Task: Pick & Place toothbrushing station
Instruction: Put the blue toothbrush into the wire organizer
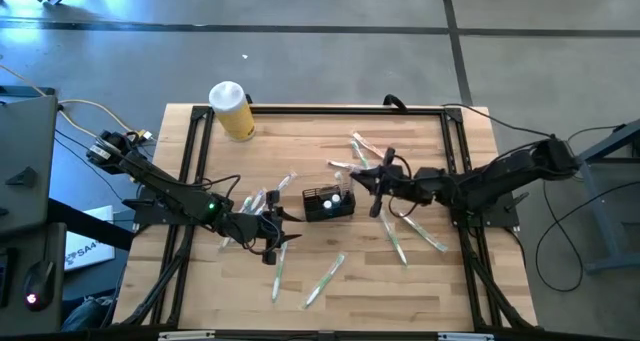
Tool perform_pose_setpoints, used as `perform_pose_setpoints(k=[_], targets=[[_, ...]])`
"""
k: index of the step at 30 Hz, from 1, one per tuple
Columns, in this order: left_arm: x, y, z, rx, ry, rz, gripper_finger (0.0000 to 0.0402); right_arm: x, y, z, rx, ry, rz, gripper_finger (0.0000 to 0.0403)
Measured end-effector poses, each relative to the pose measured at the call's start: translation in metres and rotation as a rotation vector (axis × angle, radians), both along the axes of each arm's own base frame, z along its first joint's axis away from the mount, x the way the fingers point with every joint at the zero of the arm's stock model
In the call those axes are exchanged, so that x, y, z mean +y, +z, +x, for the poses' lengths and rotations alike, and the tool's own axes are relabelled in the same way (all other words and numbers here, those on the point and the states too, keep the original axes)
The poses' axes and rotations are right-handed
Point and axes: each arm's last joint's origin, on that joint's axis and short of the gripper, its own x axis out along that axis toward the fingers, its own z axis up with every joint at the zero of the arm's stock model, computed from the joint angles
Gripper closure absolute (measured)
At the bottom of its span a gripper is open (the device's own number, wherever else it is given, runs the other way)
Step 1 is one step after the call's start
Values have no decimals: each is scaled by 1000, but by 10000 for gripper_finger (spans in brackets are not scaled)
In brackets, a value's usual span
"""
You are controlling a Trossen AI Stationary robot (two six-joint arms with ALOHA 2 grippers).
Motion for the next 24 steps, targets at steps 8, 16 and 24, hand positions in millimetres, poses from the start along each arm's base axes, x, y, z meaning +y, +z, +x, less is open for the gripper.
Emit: perform_pose_setpoints(k=[8, 16, 24], targets=[[0, 0, 0, 4, 2, 3, 239, 3, -21, 16, 5, 20, 4, 399], [0, -2, -1, 16, 10, -8, 239, 1, -38, 23, 43, -81, 3, 399], [0, -2, -1, 15, 10, -8, 239, 0, -45, 23, 98, -95, 46, 399]])
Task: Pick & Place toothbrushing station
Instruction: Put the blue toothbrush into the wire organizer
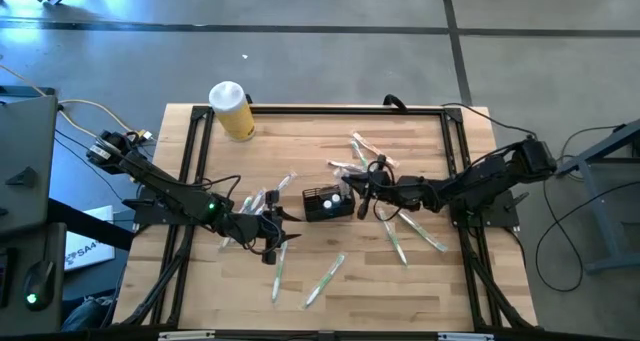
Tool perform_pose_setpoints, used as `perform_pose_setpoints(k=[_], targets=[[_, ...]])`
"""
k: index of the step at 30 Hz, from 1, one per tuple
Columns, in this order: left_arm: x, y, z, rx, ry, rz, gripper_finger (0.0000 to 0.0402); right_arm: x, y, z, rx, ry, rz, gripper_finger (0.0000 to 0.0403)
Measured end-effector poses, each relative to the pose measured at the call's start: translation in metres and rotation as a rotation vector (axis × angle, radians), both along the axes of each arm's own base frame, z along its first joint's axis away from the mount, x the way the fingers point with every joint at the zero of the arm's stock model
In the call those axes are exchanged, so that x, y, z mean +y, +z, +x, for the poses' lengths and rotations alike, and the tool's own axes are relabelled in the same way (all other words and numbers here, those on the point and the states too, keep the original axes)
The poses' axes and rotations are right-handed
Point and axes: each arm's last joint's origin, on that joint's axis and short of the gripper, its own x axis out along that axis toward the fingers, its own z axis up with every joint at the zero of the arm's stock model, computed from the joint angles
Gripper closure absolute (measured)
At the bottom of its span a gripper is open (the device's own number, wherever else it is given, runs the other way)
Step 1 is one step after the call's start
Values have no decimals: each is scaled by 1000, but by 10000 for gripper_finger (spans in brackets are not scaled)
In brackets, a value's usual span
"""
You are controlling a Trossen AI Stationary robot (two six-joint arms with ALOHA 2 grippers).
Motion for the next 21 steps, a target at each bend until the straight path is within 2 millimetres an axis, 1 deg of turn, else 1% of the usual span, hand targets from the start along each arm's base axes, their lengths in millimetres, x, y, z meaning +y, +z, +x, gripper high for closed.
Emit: perform_pose_setpoints(k=[8, 17, 21], targets=[[0, 0, 0, -1, 1, -3, 239, -1, -6, -1, 51, -31, 29, 398], [0, 0, 0, -2, 1, -3, 239, -1, -7, -1, 51, -31, 52, 398], [0, 0, 0, -2, 1, -3, 239, -1, -7, 0, 44, -5, 73, 398]])
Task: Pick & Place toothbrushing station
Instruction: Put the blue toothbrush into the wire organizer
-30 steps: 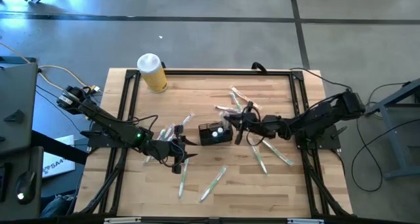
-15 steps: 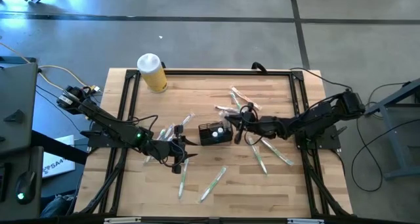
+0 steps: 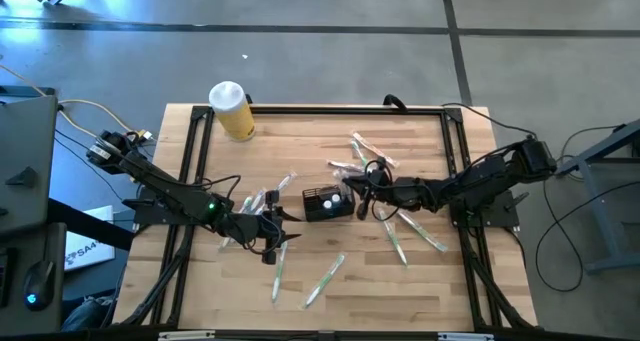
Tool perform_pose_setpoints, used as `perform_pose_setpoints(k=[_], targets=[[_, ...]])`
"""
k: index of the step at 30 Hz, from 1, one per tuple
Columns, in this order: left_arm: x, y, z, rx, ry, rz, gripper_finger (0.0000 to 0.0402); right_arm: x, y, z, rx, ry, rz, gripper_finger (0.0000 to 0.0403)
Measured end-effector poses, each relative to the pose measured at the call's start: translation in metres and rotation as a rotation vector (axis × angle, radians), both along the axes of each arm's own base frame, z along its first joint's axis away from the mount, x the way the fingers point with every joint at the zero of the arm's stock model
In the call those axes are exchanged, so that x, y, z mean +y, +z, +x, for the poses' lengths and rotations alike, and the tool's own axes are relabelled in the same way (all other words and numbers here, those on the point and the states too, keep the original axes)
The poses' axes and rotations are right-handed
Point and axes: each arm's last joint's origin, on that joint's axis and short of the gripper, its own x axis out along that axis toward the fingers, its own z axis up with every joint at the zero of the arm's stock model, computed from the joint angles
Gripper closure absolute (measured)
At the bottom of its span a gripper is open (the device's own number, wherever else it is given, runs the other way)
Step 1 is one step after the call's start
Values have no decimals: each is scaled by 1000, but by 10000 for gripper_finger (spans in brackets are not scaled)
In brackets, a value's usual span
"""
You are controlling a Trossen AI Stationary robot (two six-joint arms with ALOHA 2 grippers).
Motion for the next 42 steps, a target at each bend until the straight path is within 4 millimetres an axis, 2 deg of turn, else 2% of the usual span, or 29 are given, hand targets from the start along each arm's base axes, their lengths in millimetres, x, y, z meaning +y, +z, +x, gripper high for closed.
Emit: perform_pose_setpoints(k=[13, 24, 37, 42], targets=[[0, 0, 0, 0, 0, 0, 239, -2, 5, 1, -46, 42, -10, 398], [0, 0, 0, 2, -3, -1, 239, -5, -25, 14, -27, 13, 13, 398], [0, -1, 0, 8, -3, 3, 239, -2, -29, 15, -15, 16, 1, 393], [0, -1, 0, 8, -3, 3, 239, 4, -29, 14, -5, 52, -18, 372]])
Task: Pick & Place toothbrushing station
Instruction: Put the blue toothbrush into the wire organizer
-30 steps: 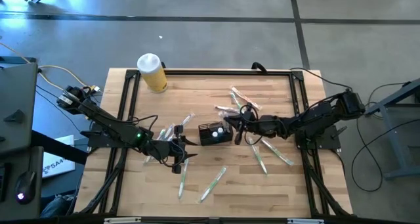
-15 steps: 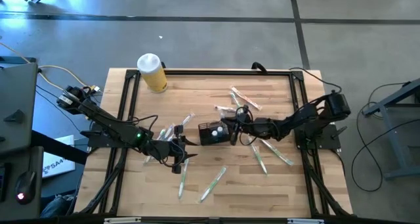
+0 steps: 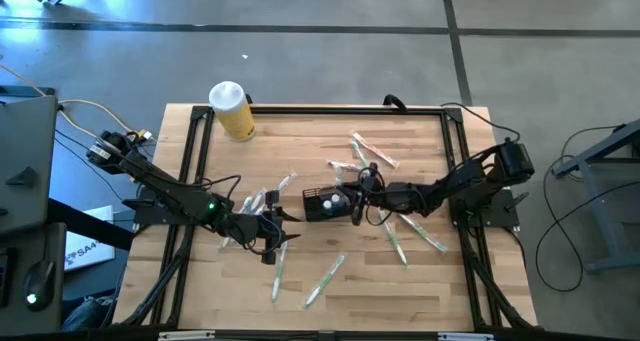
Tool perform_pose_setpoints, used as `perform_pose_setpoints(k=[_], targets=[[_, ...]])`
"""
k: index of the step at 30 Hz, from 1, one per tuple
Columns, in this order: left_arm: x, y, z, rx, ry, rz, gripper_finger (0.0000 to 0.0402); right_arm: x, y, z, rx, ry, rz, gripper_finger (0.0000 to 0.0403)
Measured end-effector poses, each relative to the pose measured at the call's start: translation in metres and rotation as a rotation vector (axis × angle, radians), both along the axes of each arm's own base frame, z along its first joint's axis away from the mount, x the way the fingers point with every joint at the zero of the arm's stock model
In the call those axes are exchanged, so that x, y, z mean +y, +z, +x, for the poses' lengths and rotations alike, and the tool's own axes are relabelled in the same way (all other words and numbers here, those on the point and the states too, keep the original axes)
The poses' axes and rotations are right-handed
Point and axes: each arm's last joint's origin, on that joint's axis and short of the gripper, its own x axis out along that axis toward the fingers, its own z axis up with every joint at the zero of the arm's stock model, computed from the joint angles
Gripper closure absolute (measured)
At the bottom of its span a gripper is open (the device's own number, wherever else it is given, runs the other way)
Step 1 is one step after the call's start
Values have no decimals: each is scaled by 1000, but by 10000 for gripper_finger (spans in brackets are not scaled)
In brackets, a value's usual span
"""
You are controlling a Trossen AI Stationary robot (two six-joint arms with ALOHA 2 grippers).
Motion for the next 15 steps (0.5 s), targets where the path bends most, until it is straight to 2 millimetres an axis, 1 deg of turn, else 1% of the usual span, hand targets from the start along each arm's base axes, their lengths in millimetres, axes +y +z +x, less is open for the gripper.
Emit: perform_pose_setpoints(k=[7, 15], targets=[[0, 0, 0, -1, 0, -1, 239, -1, 0, -1, 0, -66, -9, 322], [0, 0, 0, -1, 1, 0, 239, -1, 0, -1, -1, -75, -10, 249]])
